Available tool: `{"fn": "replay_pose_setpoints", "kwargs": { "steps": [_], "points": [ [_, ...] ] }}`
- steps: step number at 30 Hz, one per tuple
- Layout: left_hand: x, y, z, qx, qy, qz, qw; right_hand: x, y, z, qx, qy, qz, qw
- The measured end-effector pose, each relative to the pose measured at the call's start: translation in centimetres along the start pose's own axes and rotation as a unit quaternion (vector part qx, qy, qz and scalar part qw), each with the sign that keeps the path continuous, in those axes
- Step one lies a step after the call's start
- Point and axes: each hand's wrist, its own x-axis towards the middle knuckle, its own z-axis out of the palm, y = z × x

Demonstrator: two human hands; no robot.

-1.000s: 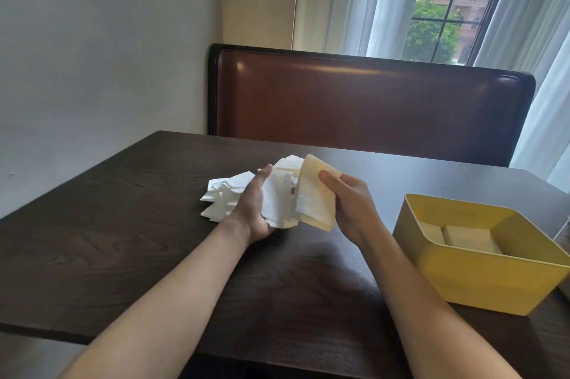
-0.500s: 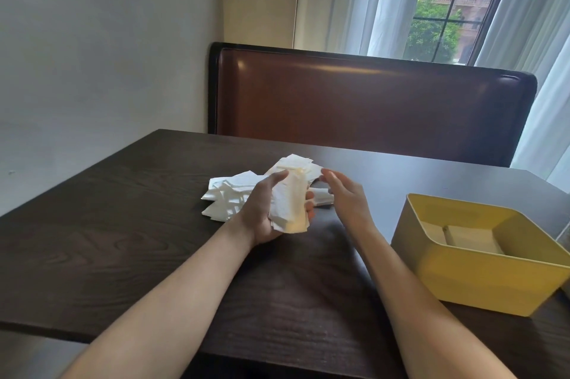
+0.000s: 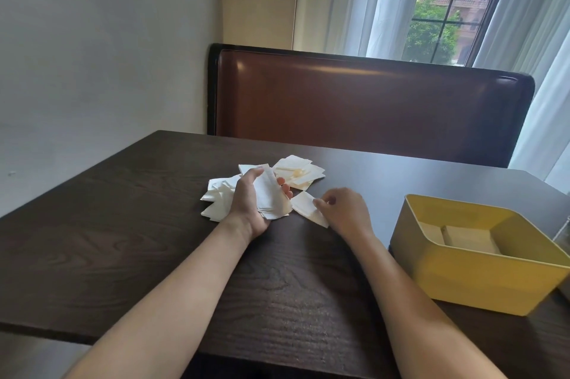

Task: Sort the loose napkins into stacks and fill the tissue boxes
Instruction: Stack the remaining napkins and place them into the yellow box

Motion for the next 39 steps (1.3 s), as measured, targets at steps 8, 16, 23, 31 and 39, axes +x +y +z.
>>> {"fn": "replay_pose_setpoints", "kwargs": {
  "steps": [8, 16, 23, 31, 39],
  "points": [
    [-0.6, -0.4, 0.4, 0.043, -0.007, -0.016, 0.999, 0.6, 0.0, 0.5, -0.107, -0.075, -0.007, 0.991],
    [-0.6, -0.8, 0.7, 0.062, -0.023, -0.006, 0.998, -0.2, -1.0, -0.5, 0.28, 0.008, 0.084, 0.956],
    [-0.7, -2.1, 1.3, 0.103, -0.06, 0.049, 0.992, -1.5, -3.2, -1.0, 0.533, -0.077, 0.026, 0.842],
    [-1.6, -3.0, 1.7, 0.166, -0.097, 0.051, 0.98, -1.9, -3.6, 0.5, 0.431, -0.144, 0.026, 0.891],
    [-1.3, -2.7, 1.8, 0.139, -0.051, 0.047, 0.988, -1.6, -2.8, 0.0, 0.439, -0.069, 0.084, 0.892]
  ]
}}
